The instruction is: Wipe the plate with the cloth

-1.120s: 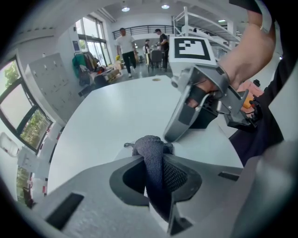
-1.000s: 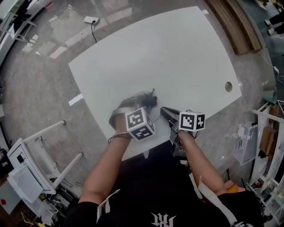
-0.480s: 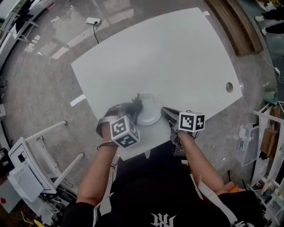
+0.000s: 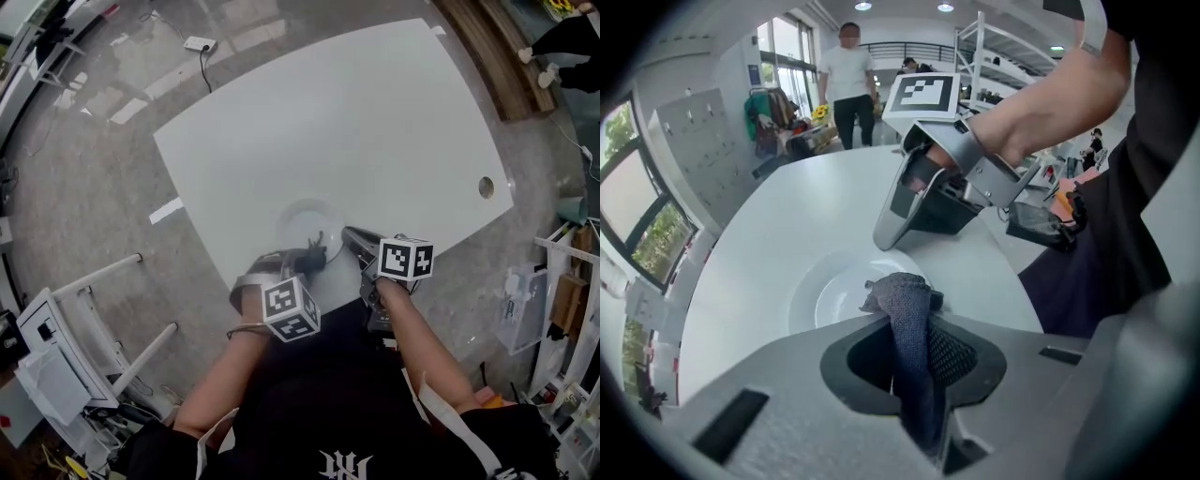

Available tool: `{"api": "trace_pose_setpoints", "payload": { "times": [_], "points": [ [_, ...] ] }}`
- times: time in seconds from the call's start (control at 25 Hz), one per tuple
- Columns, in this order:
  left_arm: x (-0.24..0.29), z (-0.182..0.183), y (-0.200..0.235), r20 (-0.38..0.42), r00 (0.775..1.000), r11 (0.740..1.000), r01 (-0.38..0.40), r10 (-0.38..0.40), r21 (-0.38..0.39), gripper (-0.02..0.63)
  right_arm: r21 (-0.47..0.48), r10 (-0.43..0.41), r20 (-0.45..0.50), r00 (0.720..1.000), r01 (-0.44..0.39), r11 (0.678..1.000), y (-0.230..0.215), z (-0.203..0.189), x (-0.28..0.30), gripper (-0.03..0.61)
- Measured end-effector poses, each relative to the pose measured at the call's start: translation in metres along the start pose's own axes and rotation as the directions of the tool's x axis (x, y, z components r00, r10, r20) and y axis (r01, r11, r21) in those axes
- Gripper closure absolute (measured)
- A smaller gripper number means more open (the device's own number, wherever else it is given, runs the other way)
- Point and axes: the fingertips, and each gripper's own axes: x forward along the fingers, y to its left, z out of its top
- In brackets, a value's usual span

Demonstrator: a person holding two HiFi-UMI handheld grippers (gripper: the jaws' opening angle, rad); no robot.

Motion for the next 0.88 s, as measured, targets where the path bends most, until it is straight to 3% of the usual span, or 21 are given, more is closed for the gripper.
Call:
{"api": "trace_pose_setpoints", "payload": {
  "times": [0.24,0.52,0.72,0.88],
  "points": [
    [0.015,0.029,0.010,0.025,1.000,1.000,0.010,-0.010,0.013,0.563,-0.008,0.002,-0.004,1.000,-0.002,1.000,0.001,0.000,0.001,0.565],
    [0.024,0.039,0.061,0.015,0.999,0.999,-0.045,0.046,-0.024,0.564,-0.017,0.005,-0.017,1.000,-0.005,1.000,-0.003,0.000,0.000,0.565],
    [0.017,0.016,0.096,-0.018,0.996,0.993,-0.089,0.088,-0.073,0.563,-0.017,0.000,-0.009,1.000,0.000,1.000,-0.002,-0.001,0.001,0.565],
    [0.004,-0.009,0.100,-0.047,0.993,0.989,-0.110,0.106,-0.097,0.564,-0.017,0.001,-0.007,1.000,-0.001,1.000,-0.003,-0.001,0.002,0.565]
  ]
}}
